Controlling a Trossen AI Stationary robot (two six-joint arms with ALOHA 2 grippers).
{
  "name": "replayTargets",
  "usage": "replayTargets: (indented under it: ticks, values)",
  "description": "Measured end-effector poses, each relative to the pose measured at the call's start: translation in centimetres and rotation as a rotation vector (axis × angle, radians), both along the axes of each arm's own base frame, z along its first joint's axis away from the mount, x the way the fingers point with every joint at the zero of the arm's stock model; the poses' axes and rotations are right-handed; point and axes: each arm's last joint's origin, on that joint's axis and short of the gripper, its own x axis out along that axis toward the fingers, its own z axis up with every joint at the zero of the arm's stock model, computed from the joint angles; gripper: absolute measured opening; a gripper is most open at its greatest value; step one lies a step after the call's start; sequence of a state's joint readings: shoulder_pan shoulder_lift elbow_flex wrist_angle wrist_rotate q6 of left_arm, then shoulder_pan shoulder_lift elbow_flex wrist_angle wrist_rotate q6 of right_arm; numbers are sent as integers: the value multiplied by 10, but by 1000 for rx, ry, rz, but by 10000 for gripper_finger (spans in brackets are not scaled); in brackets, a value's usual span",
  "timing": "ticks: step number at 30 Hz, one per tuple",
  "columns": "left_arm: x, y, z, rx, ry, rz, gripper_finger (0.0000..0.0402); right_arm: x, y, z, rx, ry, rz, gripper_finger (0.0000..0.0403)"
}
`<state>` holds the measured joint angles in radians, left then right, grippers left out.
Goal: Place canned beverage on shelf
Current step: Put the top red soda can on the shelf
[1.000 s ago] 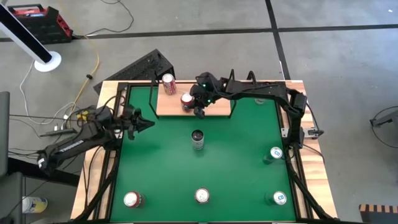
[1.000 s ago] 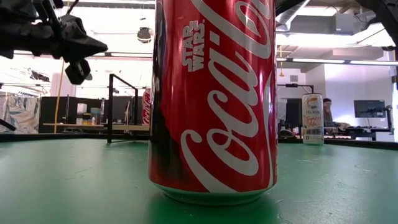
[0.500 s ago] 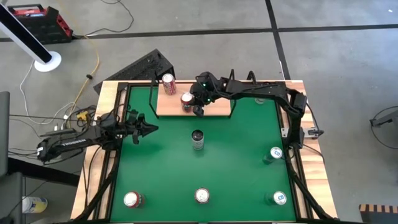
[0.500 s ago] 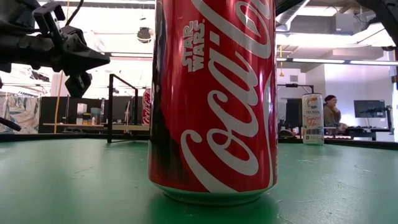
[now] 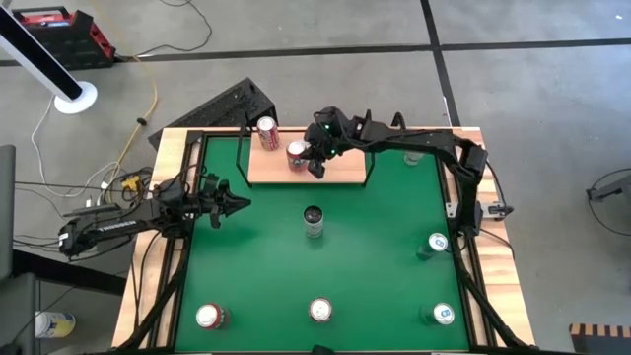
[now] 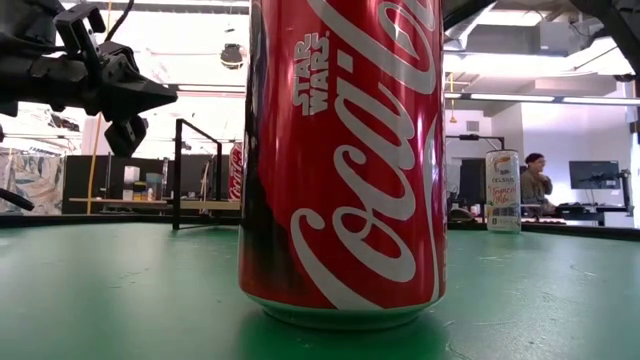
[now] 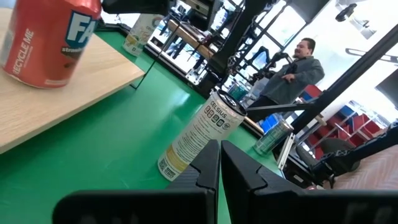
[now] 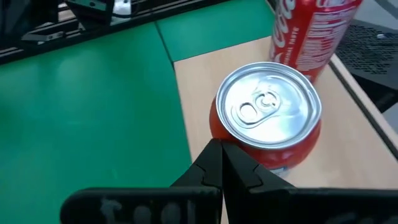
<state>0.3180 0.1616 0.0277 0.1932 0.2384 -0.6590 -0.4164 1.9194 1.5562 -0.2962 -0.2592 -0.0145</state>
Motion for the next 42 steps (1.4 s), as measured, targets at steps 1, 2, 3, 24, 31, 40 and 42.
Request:
replayTargets:
  ticks: [1, 2, 3, 24, 31, 40, 42]
  values:
    - [0, 0, 0, 0, 0, 0, 0, 0, 0, 0, -7, 1, 5, 20]
    - [0, 0, 0, 0, 0, 0, 0, 0, 0, -1, -10, 1, 4, 20]
    - [0, 0, 0, 0, 0, 0, 0, 3, -2, -4, -14, -2, 1, 20]
    - [0, 0, 0, -35, -4, -10, 0, 17, -13, -25, -7, -43, -127, 20]
    - [0, 0, 0, -41, -4, -11, 0, 15, -23, -22, -13, -82, -201, 20]
    - [0, 0, 0, -41, -4, -11, 0, 25, -3, -20, 9, -103, -153, 20]
    - [0, 0, 0, -41, -3, -11, 0, 28, 2, -18, -13, -121, -159, 20]
